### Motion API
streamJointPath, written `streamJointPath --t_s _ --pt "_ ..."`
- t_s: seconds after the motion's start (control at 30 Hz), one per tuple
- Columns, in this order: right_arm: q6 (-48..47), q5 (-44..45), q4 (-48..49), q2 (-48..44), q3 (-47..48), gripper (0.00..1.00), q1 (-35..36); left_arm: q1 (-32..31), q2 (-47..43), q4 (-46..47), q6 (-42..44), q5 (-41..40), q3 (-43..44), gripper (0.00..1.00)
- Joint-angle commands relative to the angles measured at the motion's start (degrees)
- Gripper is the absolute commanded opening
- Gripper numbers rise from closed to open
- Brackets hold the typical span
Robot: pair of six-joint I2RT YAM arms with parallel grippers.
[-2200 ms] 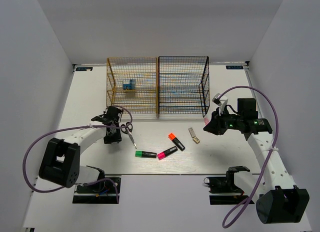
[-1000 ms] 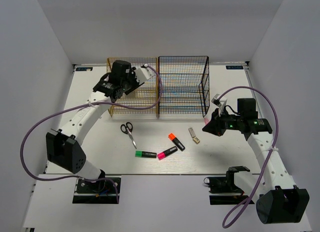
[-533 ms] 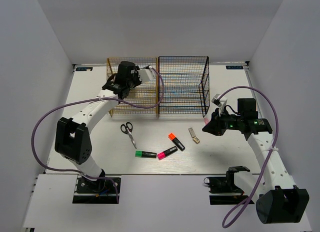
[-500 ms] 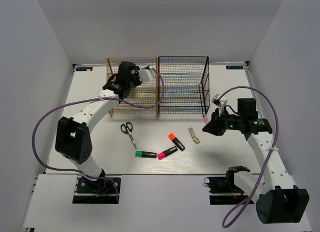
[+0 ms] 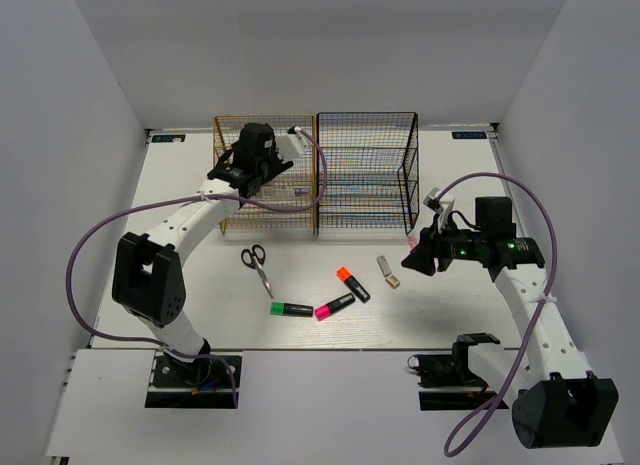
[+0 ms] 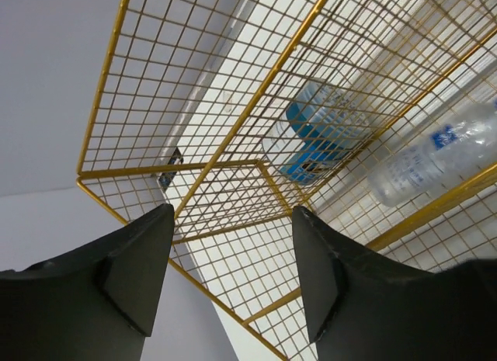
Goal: Sort the stationery into containers
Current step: Place the stationery in the storage box, then pick up the scissors from the center of the board.
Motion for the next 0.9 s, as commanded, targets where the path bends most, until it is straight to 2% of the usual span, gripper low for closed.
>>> streamJointPath --t_s 0.0,0.03,0.07,0.1,0.13,0.2,0.23,0.27,0.3,0.33,0.37,0.4,0.43,0.47,0.53,0.6,0.67,0.73,0.83,0.87 --pt "-0.2 -0.3 0.0 -0.4 0.8 0.59 -0.1 -0.7 -3.2 -1.6 -5.0 -2.1 2.9 0.71" --pt "-0.1 -0.7 -0.1 -0.4 0.8 0.59 -0.2 -0.8 -4.1 -2.4 -6.7 -2.1 4.3 0.55" --pt "-0.2 -0.8 -0.4 -0.3 0.8 0.56 -0.2 -1.6 -4.8 -5.0 -8.4 -2.6 5.0 0.09" --pt "-0.3 -1.0 0.1 -0.3 0.8 0.23 -0.1 -1.9 -6.8 -6.9 -15.3 -3.5 6.3 0.00" --pt "-0.6 -0.9 0.0 0.3 0.9 0.00 0.1 -2.3 -7.7 -9.9 -18.0 -3.1 8.1 0.00" --pt "-1.8 -0.9 -0.1 0.5 1.6 0.00 0.6 -4.6 -12.8 -18.4 -24.5 -3.6 8.1 0.00" --pt "-2.1 -1.9 -0.3 1.6 2.2 0.00 0.9 -5.1 -14.2 -20.9 -39.7 -4.6 7.9 0.00" --pt "-4.1 -2.1 -0.7 2.0 4.2 0.00 1.3 -5.7 -15.6 -27.1 -45.1 -5.4 6.8 0.00" --pt "-4.7 -2.0 -1.9 3.0 5.1 0.00 1.9 -5.8 -18.7 -33.7 -55.0 -4.6 5.8 0.01" --pt "-5.2 -1.2 -2.4 5.2 6.2 0.13 3.0 -5.9 -21.9 -38.3 -63.1 -3.9 4.2 0.01" --pt "-6.1 0.4 -3.3 8.3 10.9 0.18 4.1 -6.0 -25.8 -40.0 -70.6 -3.6 -4.1 0.05" --pt "-6.3 0.9 -5.3 11.8 12.8 0.24 4.7 -6.3 -28.2 -40.6 -73.5 -3.1 -7.9 0.32" --pt "-6.2 1.5 -6.8 13.4 16.3 0.37 6.8 -7.6 -32.5 -40.7 -78.5 -2.7 -15.2 0.47" --pt "-4.2 3.4 -7.3 14.9 17.8 0.37 7.5 -8.2 -36.8 -40.7 -83.1 -3.0 -18.7 0.58" --pt "-0.1 5.3 -5.9 18.8 20.8 0.39 8.8 -10.1 -40.7 -38.6 -87.5 -4.3 -30.7 0.65" --pt "3.6 8.3 -1.1 18.5 19.0 0.39 10.9 -10.9 -45.3 -37.5 -95.4 -7.7 -38.0 0.65" --pt "7.4 10.0 5.3 17.3 16.7 0.39 11.9 -10.8 -44.2 -38.5 -104.8 -9.9 -39.5 0.53" --pt "9.2 11.2 6.7 15.0 12.8 0.39 12.4 -10.8 -41.2 -38.1 -107.3 -11.1 -40.3 0.46" --pt "8.7 11.7 6.1 13.5 11.7 0.39 12.2 -10.6 -35.6 -33.0 -108.8 -10.8 -40.6 0.46" --pt "8.6 11.8 6.0 13.3 11.1 0.39 12.1 -10.1 -34.8 -28.8 -108.9 -10.7 -41.1 0.49"
